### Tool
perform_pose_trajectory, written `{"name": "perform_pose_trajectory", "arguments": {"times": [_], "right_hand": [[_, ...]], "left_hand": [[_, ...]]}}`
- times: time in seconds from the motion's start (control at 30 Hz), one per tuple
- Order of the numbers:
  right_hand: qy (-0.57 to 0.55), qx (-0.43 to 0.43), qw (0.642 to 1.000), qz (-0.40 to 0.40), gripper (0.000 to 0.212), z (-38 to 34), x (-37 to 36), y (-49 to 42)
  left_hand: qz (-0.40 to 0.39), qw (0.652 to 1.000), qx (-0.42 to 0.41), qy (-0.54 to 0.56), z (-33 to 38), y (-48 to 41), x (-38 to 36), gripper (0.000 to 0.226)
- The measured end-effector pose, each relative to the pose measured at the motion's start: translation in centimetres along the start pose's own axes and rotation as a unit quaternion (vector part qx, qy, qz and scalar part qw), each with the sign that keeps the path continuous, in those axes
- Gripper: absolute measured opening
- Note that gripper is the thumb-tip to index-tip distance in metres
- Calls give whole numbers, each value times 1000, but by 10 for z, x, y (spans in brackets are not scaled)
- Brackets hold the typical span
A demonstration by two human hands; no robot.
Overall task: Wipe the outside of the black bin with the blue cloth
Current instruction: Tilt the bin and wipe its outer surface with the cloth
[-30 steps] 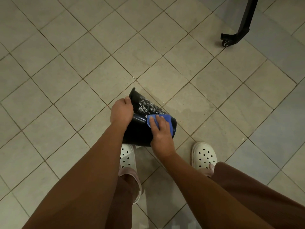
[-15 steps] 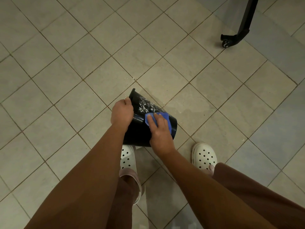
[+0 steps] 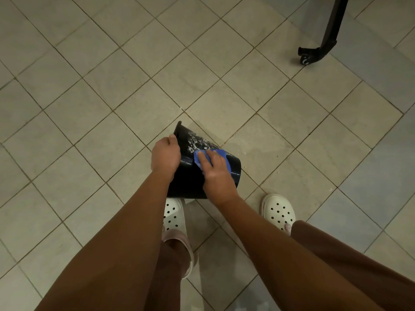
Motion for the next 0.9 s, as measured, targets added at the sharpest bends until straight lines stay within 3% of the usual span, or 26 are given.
{"name": "perform_pose_trajectory", "arguments": {"times": [0.17,0.3,0.4,0.53,0.67,0.83,0.9], "right_hand": [[-1,-111,994,-8,68,15,4,14],[8,-58,998,-9,82,-6,-11,25],[-21,-3,1000,-21,79,-9,-7,7],[-5,-46,999,1,64,12,5,-5],[21,-105,994,-4,65,1,0,11],[5,-15,1000,-5,69,-16,-6,2],[14,-21,1000,-2,69,-4,-1,-5]], "left_hand": [[0,1000,6,15,-2,1,0,45],[3,1000,-3,-5,-2,0,0,43],[5,1000,-6,-2,-2,-1,0,40],[3,1000,-7,0,-3,1,-1,43],[7,1000,-5,-8,-4,0,-1,43],[8,1000,-2,-2,-4,1,-2,41],[8,1000,0,12,-3,2,-2,42]]}}
Point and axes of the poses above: each hand's wrist, its own y-axis away from the middle knuckle, its own x-axis out of the back of the hand, z = x × y, the point moved 3 cm from there along -y, towards the middle knuckle, and after that the axes turned 13 degrees about -y, right-handed, at the moved point
